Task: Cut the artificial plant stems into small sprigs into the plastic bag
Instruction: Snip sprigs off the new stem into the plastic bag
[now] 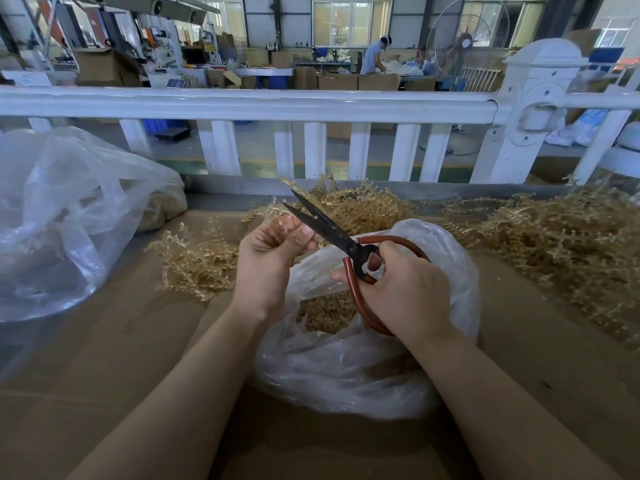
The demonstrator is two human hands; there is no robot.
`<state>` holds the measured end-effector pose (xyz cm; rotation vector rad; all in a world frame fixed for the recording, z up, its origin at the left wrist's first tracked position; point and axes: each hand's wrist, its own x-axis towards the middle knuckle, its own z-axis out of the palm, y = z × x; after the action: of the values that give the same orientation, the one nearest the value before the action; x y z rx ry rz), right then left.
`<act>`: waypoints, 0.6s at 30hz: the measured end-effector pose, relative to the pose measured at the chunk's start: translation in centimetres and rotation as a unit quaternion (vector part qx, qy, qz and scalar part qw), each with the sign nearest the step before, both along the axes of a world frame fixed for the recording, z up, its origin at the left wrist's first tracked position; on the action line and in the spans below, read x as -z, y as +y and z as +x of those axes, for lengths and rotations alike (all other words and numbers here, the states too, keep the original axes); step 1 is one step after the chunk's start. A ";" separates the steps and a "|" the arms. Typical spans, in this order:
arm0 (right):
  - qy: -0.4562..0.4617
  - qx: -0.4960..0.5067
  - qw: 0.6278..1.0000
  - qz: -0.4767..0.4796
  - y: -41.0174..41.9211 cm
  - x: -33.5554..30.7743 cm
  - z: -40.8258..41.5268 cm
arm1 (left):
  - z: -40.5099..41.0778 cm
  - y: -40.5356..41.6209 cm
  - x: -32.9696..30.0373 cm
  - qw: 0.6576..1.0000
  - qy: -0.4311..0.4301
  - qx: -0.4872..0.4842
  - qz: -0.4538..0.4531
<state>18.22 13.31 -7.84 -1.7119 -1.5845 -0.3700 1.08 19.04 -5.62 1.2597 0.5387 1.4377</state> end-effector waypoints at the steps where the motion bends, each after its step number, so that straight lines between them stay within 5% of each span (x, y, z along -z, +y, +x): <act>1: 0.002 -0.002 1.000 0.000 0.0 0.0 0.0 | 0.0 0.0 0.0 1.000 0.000 0.002 -0.001; 18: 0.031 -0.019 0.999 -0.014 0.3 0.5 0.4 | 0.4 -0.5 -0.5 1.000 0.015 0.002 -0.027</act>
<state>18.60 13.65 -8.33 -1.6947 -1.5824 -0.2752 1.43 18.51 -5.11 1.2402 0.5920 1.3932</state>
